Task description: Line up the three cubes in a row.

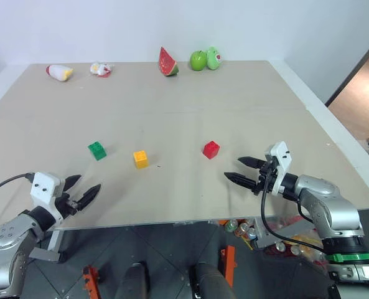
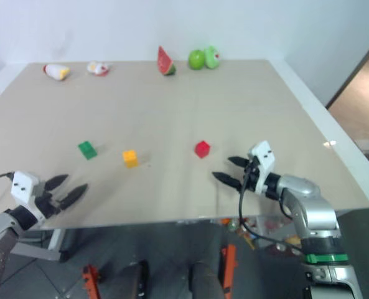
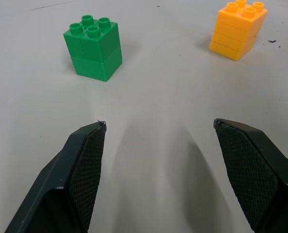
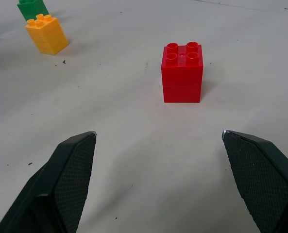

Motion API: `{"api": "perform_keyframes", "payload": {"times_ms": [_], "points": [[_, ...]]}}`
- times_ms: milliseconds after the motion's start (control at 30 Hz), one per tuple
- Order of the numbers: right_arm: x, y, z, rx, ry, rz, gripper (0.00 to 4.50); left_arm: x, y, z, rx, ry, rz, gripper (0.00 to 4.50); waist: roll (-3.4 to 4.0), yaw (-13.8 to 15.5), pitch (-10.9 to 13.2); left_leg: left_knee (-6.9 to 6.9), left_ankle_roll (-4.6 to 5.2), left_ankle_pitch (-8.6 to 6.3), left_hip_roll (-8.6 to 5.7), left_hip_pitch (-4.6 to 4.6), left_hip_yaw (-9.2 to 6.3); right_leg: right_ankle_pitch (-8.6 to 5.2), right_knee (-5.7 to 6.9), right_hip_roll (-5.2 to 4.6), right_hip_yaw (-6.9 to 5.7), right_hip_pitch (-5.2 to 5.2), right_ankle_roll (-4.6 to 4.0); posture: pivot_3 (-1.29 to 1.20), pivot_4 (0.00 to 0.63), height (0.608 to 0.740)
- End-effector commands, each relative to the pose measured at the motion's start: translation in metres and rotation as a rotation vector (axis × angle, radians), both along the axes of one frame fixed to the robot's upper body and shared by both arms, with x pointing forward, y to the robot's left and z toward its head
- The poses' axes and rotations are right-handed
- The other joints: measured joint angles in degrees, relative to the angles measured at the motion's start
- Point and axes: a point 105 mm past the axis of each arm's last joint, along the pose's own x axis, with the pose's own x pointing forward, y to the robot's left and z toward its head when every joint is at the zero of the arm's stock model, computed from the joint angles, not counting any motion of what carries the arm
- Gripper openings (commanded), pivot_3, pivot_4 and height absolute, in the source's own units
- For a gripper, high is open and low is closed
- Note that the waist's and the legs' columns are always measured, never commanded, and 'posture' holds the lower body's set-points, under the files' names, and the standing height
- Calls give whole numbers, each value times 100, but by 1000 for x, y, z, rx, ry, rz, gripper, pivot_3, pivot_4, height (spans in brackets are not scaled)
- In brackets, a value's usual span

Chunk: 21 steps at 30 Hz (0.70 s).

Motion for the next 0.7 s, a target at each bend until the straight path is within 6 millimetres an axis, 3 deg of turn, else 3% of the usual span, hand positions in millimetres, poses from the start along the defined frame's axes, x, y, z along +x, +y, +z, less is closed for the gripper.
{"api": "perform_keyframes", "payload": {"times_ms": [33, 233, 433, 700], "points": [[-2, -5, 12, -3, -53, -14, 4315, 5, 0, 13, 6, -56, -1, 3658, 0, 7, 0, 0, 0, 0, 0, 0, 0, 0, 0, 0, 0, 0, 0, 0, 150, 740], [12, -13, 9, -60, -94, -122, 4315, 3, -18, 16, 61, -76, -124, 3658, -4, 44, -2, 2, 0, 0, 2, 2, 4, 1, 0, 5, 4, 1, 0, 0, 150, 740], [16, -3, 15, -30, -101, -108, 4315, -5, -47, 23, 103, -99, -308, 3658, -4, 49, -2, 2, 0, 0, 7, 4, 7, 4, 1, 11, 10, 0, -1, 0, 150, 740], [30, 12, 5, -55, -86, -84, 4315, 0, -93, 46, 82, -159, -486, 3658, -4, 73, -3, 7, 1, 1, 7, 5, 8, 9, 2, 16, 16, 4, 1, 0, 150, 740]]}}
